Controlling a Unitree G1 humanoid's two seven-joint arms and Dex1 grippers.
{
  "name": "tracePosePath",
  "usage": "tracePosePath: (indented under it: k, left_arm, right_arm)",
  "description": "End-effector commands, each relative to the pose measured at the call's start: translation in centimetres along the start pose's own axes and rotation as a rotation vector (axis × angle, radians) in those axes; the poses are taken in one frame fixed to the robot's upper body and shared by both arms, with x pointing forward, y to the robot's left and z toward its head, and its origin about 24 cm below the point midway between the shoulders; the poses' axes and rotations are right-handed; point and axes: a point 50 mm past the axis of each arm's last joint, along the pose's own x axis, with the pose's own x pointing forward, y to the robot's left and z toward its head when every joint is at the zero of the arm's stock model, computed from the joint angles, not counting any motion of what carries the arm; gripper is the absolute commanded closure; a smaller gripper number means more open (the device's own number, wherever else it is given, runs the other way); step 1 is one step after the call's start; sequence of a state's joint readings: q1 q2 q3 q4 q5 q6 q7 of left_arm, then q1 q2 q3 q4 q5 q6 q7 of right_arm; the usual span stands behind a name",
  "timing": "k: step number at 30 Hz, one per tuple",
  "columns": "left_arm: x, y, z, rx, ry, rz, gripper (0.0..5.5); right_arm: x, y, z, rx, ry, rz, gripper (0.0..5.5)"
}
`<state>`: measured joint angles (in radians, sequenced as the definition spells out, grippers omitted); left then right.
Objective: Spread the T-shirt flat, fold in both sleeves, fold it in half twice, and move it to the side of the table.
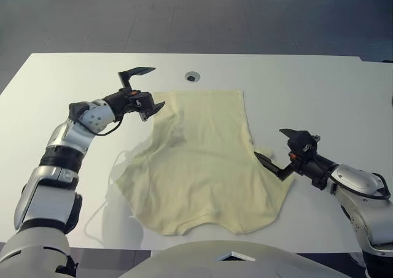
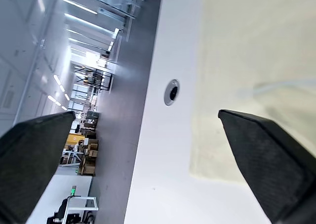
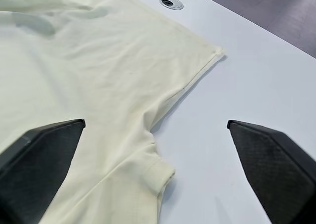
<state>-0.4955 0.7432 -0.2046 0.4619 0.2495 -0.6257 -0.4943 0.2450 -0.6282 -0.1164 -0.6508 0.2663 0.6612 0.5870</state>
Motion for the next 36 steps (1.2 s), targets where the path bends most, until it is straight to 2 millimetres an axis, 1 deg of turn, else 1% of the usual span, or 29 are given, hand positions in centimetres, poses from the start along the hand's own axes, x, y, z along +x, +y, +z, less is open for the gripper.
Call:
tracePosePath:
  k: [1,3,4,7,10,12,14,18,19,21,25,30,34,35,36]
  left_arm:
    - [-4.9,-1.1,0.7,-0.338,0.084,0.072,0.13]
    - [-7.7,-3.3,1.4,-0.562,0.153,0.057,0.13]
    - [-8.8,-4.1,1.7,-0.643,0.19,0.051,0.13]
    - [-11.9,-6.4,2.7,-0.851,0.298,0.034,0.13]
    - [-14.4,-8.3,3.6,-1.003,0.407,0.029,0.13]
    - [-16.2,-9.8,4.6,-1.112,0.492,0.027,0.42]
    - [-17.4,-10.8,5.3,-1.181,0.545,0.026,0.77]
    - [-17.8,-11.5,5.9,-1.218,0.575,0.01,1.48]
    - [-17.8,-11.5,5.9,-1.222,0.579,0.01,1.69]
    - [-18.0,-11.7,5.9,-1.232,0.587,0.01,1.99]
    - [-17.9,-12.5,5.9,-1.244,0.591,0.0,2.66]
    - [-17.8,-13.1,5.4,-1.262,0.601,-0.001,3.46]
    - [-18.0,-13.5,5.3,-1.275,0.622,-0.002,2.9]
    - [-18.1,-13.5,5.3,-1.277,0.626,-0.004,2.78]
    - [-18.0,-13.6,5.3,-1.279,0.626,-0.008,2.57]
  right_arm:
    - [-0.4,0.7,-0.3,0.042,0.003,0.003,0.16]
    - [-0.6,0.8,-0.5,0.06,0.004,0.004,0.16]
    - [-0.7,0.8,-0.6,0.065,0.006,0.003,0.16]
    - [-0.9,0.7,-0.8,0.088,0.014,-0.003,0.16]
    - [-1.1,0.5,-1.0,0.117,0.024,-0.014,0.16]
    - [-1.7,0.4,-1.1,0.16,0.027,-0.033,0.1]
    - [-2.5,0.4,-1.2,0.241,0.025,-0.076,0.1]
    - [-3.8,1.0,-2.1,0.401,0.067,-0.154,0.1]
    - [-4.0,1.2,-2.5,0.429,0.088,-0.173,0.31]
    - [-4.4,1.6,-3.0,0.473,0.131,-0.191,0.56]
    - [-4.7,2.7,-3.7,0.516,0.214,-0.18,1.2]
    - [-4.7,2.6,-4.4,0.529,0.288,-0.2,1.96]
    - [-4.6,2.6,-4.6,0.518,0.324,-0.195,2.58]
    - [-4.6,2.5,-4.8,0.516,0.336,-0.199,2.7]
    - [-4.7,2.4,-5.0,0.515,0.351,-0.207,2.69]
